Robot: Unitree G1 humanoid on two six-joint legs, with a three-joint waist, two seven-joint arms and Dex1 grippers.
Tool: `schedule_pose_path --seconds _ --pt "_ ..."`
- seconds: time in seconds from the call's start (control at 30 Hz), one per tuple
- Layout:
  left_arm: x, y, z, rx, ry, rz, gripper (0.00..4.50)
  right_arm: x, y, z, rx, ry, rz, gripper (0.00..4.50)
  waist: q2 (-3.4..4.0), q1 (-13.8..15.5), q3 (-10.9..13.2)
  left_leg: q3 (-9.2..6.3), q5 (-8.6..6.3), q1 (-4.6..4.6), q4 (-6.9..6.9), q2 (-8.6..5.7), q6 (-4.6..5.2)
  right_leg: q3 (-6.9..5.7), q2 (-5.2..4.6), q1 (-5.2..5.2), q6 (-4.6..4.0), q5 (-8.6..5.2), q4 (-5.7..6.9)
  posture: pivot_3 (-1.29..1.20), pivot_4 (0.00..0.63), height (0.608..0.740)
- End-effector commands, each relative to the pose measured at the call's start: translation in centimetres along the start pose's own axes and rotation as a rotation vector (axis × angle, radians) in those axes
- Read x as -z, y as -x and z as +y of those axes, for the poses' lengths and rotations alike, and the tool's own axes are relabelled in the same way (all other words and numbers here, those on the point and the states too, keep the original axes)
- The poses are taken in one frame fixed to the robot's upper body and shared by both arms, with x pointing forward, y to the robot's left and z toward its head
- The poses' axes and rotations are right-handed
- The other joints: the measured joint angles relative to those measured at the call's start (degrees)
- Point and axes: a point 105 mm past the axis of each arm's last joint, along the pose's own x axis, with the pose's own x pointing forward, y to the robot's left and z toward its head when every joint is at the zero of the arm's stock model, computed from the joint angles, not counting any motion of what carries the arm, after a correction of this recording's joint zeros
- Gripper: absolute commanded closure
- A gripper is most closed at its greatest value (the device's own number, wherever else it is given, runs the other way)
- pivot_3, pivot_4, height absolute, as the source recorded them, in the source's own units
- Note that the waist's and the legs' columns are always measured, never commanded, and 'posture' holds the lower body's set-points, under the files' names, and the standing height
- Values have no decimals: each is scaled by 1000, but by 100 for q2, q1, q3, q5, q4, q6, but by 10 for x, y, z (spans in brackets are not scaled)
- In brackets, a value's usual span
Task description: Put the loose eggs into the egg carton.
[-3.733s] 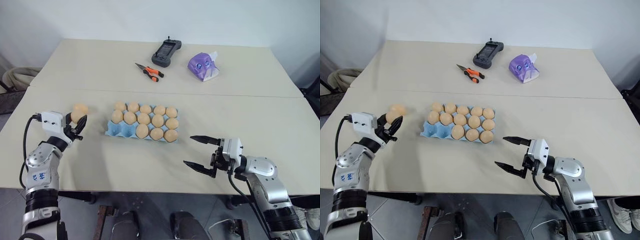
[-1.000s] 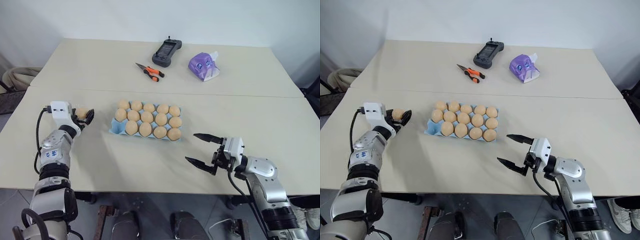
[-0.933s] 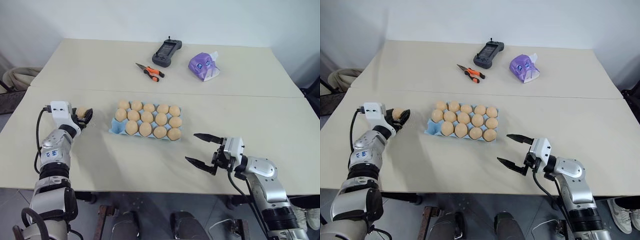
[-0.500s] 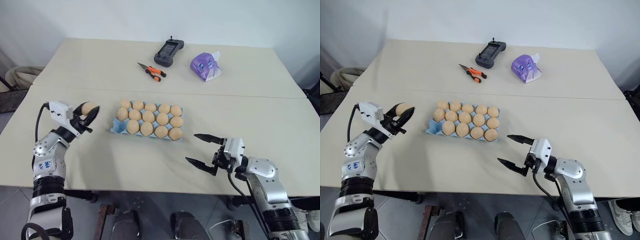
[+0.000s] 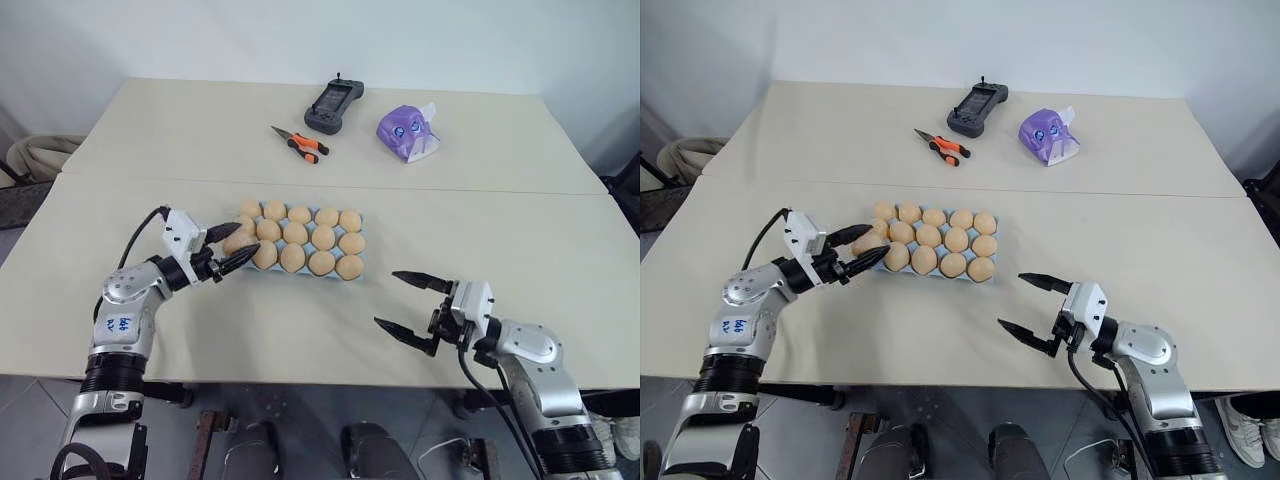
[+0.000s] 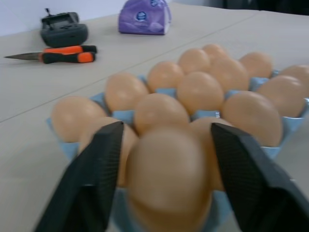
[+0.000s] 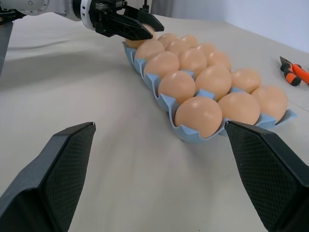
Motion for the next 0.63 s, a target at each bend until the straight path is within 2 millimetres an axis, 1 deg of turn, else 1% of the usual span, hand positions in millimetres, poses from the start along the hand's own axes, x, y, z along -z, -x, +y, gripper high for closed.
schedule_pose_path --seconds 0.03,0.07,0.17,0.27,0.37,0.43,0.5,0.53,0.63 --pt "-14 7 2 10 -72 -22 20 -12 3 -6 24 36 -29 0 0 2 0 0 0 0 0 0 0 0 0 0 0 0 0 0 150 740" --pt "-14 8 1 11 -81 -18 20 -12 3 -6 24 37 -29 0 0 -4 0 0 0 0 1 -1 0 0 1 0 0 0 1 0 150 740" --pt "-21 26 -2 34 -123 -5 20 -13 7 -10 31 42 -22 0 1 -21 0 2 0 0 -1 4 0 3 -2 -1 0 0 1 0 150 740" --pt "-20 54 -3 32 -146 50 20 -15 21 -15 37 43 4 0 2 -14 1 1 -2 0 -7 11 -6 2 -7 -2 -3 -1 -1 0 150 740" --pt "-13 83 -5 10 -146 129 20 -17 39 -22 52 40 48 0 5 -14 3 1 -6 1 -13 23 -6 2 -14 0 -6 -3 -10 0 150 740" --pt "-9 97 -6 -7 -143 165 20 -16 47 -26 59 38 71 0 4 -12 3 1 -8 1 -17 29 -4 2 -18 0 -8 -4 -16 0 150 740" --pt "-4 109 -7 -34 -143 190 20 -15 53 -30 67 39 86 0 4 -14 3 0 -13 4 -17 30 -1 -1 -19 7 -9 -5 -19 0 150 740" --pt "-2 113 -8 -42 -144 196 20 -15 54 -31 67 41 91 0 4 -13 3 -1 -31 5 -18 30 -16 -2 -21 8 -10 -5 -19 0 150 740" --pt "3 120 -11 -91 -141 201 20 -16 54 -36 77 46 86 0 5 -13 3 -8 -40 7 -17 29 -11 -8 -29 15 -13 -5 -21 0 150 740"
